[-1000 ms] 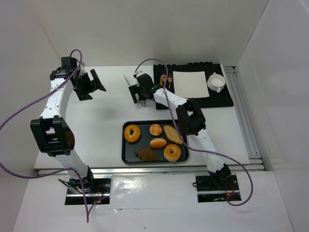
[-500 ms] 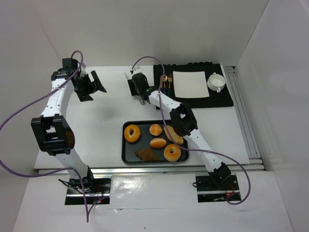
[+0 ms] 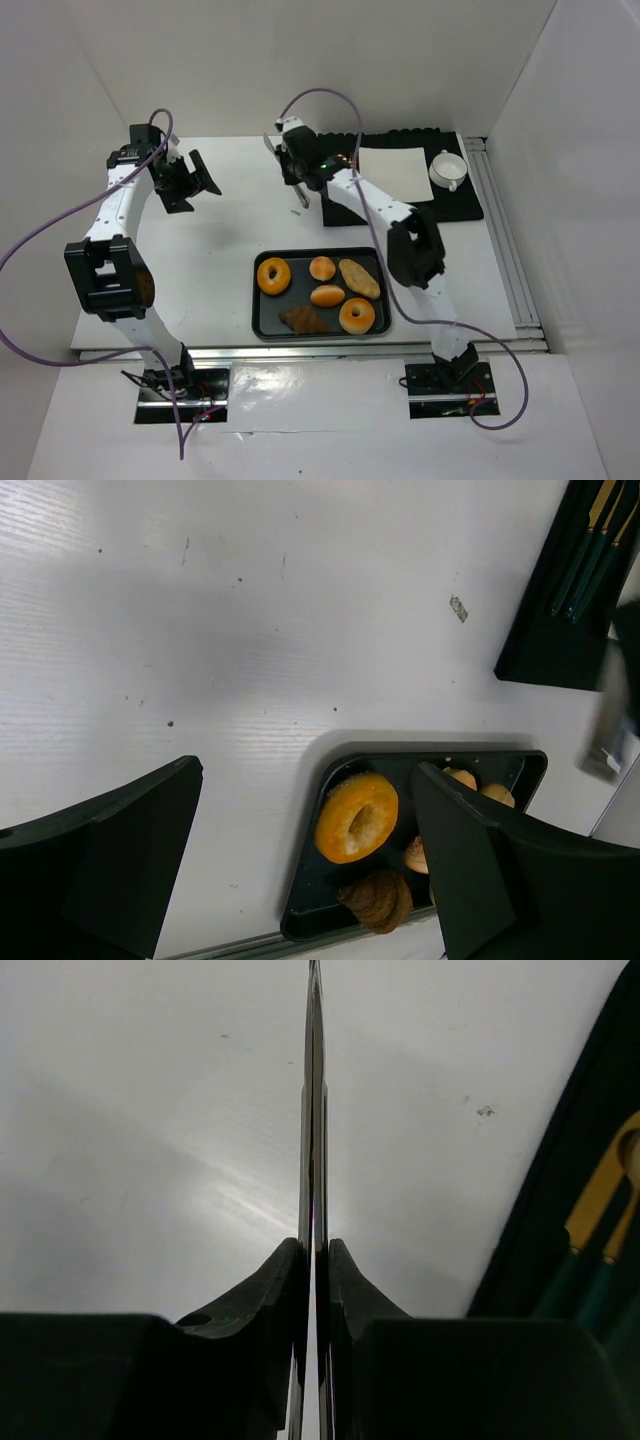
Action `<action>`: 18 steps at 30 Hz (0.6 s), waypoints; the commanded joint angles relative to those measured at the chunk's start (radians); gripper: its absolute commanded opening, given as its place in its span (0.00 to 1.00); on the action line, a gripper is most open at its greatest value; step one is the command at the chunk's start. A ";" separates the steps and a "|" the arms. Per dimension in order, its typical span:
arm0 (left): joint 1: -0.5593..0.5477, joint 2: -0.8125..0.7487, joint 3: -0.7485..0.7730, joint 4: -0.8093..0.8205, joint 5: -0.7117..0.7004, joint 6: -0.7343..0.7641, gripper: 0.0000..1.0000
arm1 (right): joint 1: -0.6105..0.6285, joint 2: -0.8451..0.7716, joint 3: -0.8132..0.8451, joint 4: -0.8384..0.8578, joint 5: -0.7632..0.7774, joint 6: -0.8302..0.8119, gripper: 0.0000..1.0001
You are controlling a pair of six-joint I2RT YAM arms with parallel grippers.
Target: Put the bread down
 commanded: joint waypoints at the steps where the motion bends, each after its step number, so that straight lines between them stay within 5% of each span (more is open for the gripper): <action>1: 0.006 -0.050 -0.004 0.016 0.018 0.005 0.99 | -0.001 -0.285 -0.109 -0.126 -0.128 0.023 0.18; 9: 0.006 -0.072 0.019 0.016 0.018 0.005 0.99 | -0.021 -0.810 -0.646 -0.376 -0.275 0.132 0.24; 18: 0.006 -0.113 0.019 0.007 0.007 0.005 0.99 | 0.032 -1.237 -0.890 -0.712 -0.208 0.431 0.34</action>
